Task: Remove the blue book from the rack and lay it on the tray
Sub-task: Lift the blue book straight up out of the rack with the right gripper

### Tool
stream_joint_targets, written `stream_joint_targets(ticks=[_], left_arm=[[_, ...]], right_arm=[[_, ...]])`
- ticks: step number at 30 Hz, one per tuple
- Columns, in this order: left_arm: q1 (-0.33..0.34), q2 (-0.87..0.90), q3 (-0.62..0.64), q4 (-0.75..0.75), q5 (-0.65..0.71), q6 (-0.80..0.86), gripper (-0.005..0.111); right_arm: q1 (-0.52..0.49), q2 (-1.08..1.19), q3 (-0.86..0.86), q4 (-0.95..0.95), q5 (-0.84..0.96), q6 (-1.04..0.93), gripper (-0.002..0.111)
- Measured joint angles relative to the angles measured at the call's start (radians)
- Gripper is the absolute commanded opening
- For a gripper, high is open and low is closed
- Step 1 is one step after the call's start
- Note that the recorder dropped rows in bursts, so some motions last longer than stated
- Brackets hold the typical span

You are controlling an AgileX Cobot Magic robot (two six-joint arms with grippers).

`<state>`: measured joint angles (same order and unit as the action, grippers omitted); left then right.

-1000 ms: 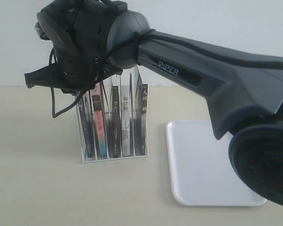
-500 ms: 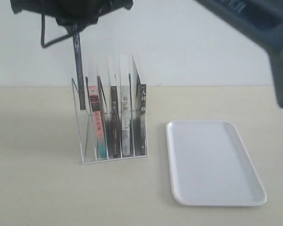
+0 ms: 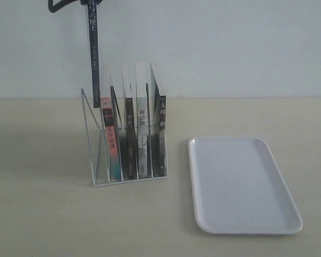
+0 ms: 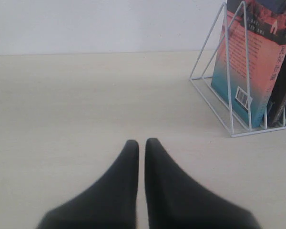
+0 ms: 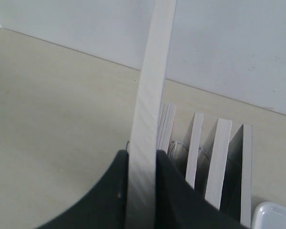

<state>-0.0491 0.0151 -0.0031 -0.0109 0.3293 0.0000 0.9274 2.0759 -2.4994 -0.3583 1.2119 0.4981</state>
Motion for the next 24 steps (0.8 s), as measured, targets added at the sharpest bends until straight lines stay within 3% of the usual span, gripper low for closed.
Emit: stream_joint_targets(ticks=[24], left_arm=[[0.0,0.0,0.0,0.0,0.0,0.0,0.004]], right_arm=[[0.012,-0.085,0.002,-0.023,0.038,-0.059,0.0]])
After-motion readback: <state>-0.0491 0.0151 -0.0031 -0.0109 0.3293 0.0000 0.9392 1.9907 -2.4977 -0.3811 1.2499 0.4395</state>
